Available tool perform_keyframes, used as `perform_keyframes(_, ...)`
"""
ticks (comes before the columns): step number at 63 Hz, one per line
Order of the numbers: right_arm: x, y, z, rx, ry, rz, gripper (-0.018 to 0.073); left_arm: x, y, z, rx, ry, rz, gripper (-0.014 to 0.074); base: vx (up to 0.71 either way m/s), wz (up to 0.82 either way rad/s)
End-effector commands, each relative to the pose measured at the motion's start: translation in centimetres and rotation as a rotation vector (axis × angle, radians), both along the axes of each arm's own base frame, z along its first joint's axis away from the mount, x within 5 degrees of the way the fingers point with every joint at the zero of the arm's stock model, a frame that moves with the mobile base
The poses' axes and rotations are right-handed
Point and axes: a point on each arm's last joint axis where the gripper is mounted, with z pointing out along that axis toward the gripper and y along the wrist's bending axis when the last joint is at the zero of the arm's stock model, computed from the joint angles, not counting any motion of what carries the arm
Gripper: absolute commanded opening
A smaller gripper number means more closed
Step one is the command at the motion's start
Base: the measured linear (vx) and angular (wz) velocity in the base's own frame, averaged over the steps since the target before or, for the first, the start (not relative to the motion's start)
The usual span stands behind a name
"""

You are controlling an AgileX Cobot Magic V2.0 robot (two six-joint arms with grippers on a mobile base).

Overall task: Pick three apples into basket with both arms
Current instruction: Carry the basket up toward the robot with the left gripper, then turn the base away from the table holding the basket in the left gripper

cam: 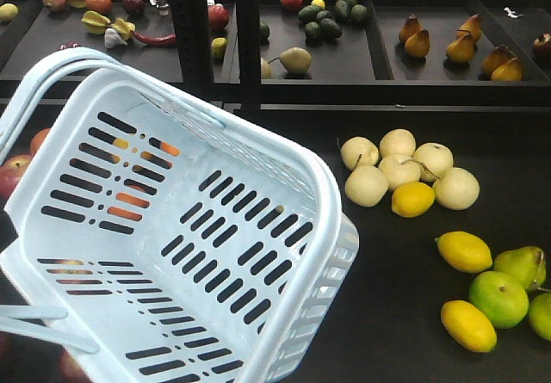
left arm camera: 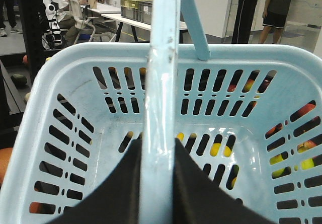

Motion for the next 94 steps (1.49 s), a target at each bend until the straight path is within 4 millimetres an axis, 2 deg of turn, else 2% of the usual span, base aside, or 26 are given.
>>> perform_keyframes(1, -0.06, 0.06, 0.32, -0.011, -0.070, 0.004, -0.0005, 0.10, 0.37, 1.56, -0.094, -0.052, 0.045, -0.0008, 0.00, 0.00)
perform_keyframes(58, -0.06, 0.06, 0.32, -0.011, -0.070, 0.004, -0.0005, 0.08, 0.38, 1.57, -0.094, -0.052, 0.045, -0.0007, 0.00, 0.02)
perform_keyframes(94, -0.06, 0.06, 0.32, -0.011, -0.070, 0.004, -0.0005, 0.08, 0.38, 1.57, -0.094, -0.052, 0.045, -0.0007, -0.07, 0.27)
